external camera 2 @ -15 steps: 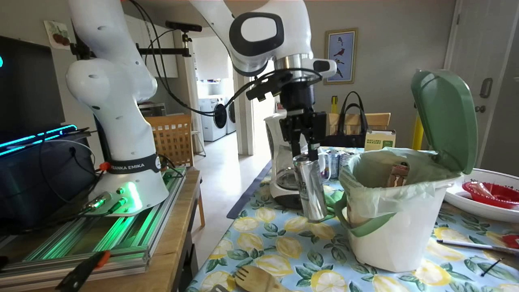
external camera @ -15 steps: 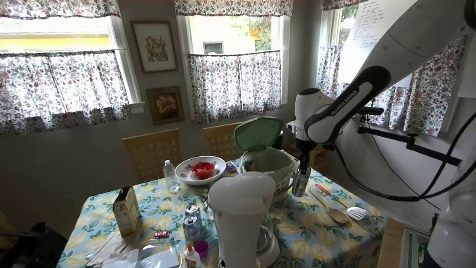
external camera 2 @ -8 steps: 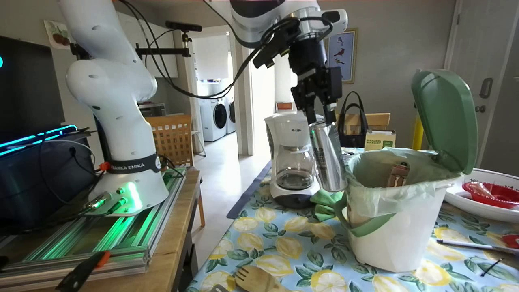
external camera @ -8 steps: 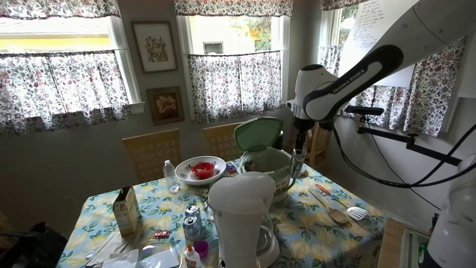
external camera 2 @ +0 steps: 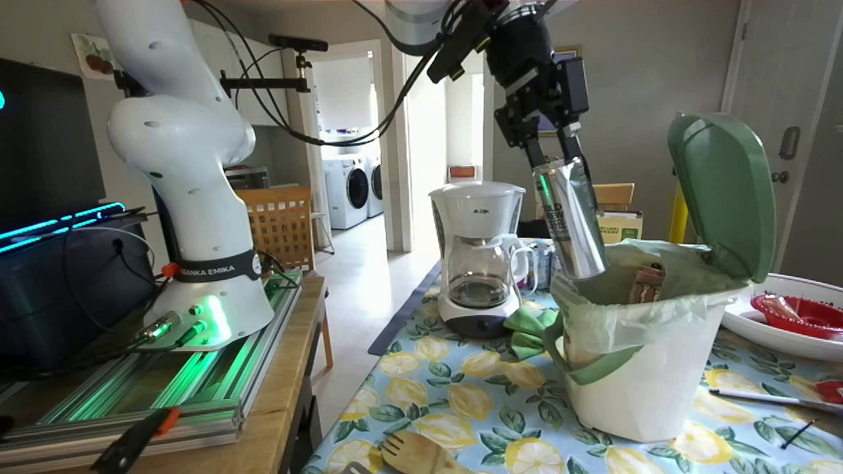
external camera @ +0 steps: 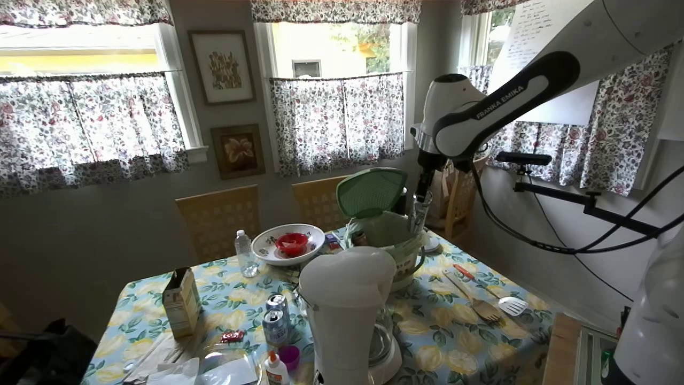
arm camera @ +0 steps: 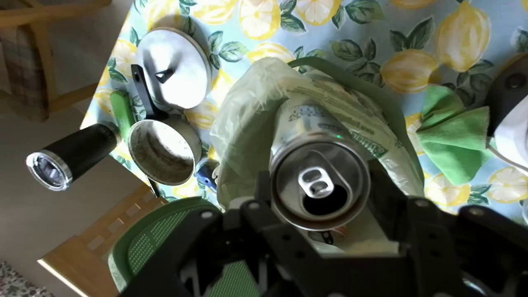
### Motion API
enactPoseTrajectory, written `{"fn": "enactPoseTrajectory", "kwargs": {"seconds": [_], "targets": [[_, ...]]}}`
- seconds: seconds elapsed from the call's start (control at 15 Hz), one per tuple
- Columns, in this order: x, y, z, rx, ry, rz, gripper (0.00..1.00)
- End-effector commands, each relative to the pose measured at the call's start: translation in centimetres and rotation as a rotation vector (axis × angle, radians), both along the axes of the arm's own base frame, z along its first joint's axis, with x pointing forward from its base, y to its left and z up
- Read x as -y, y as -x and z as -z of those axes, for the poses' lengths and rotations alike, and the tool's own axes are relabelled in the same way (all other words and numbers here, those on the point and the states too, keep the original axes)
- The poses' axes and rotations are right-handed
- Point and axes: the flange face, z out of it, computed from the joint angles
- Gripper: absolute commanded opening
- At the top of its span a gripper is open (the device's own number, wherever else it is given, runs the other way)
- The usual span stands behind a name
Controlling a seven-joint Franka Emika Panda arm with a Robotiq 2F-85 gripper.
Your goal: Open the bin and put the cans inside then close the bin.
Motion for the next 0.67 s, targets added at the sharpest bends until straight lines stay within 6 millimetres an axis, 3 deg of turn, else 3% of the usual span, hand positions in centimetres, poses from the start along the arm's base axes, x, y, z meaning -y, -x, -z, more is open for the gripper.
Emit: {"fn": "enactPoseTrajectory", "kwargs": {"seconds": [0.0,0.6], "targets": [[0.7,-1.6,0.6,0.048,-0.006,0.024,0.35],[2.6,-4.2,6.0,0.099,-0.018,0.055,0.35]]}}
